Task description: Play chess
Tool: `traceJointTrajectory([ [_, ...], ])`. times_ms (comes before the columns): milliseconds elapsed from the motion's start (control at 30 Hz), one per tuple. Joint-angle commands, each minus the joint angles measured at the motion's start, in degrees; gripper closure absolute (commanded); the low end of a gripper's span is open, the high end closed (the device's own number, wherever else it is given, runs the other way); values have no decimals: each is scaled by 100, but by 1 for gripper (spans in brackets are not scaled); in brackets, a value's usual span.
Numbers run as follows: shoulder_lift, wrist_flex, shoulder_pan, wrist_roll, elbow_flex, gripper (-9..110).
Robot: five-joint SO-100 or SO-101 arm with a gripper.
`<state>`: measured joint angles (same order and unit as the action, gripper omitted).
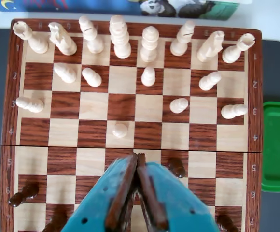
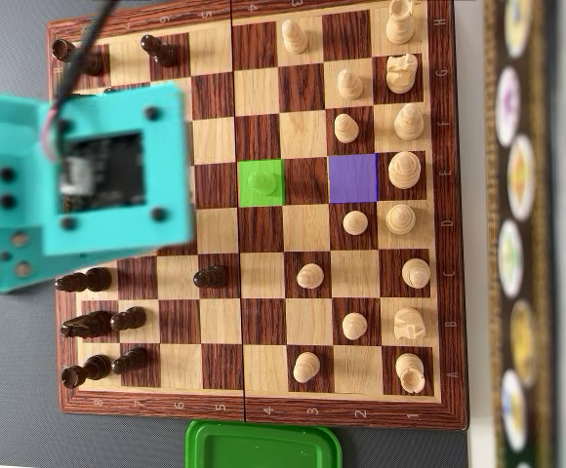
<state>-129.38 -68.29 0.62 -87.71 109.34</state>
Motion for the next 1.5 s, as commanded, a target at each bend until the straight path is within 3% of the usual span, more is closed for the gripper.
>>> traceJointTrajectory([
  [0, -510, 62, 123, -53, 26, 102],
  [400, -2188, 457, 123, -176, 360, 102],
  [833, -4025, 4271, 70, -167, 3305, 101],
  [1100, -4676, 6064, 88, -167, 3946, 101],
  [1467, -5818, 9861, 97, -158, 5722, 101],
])
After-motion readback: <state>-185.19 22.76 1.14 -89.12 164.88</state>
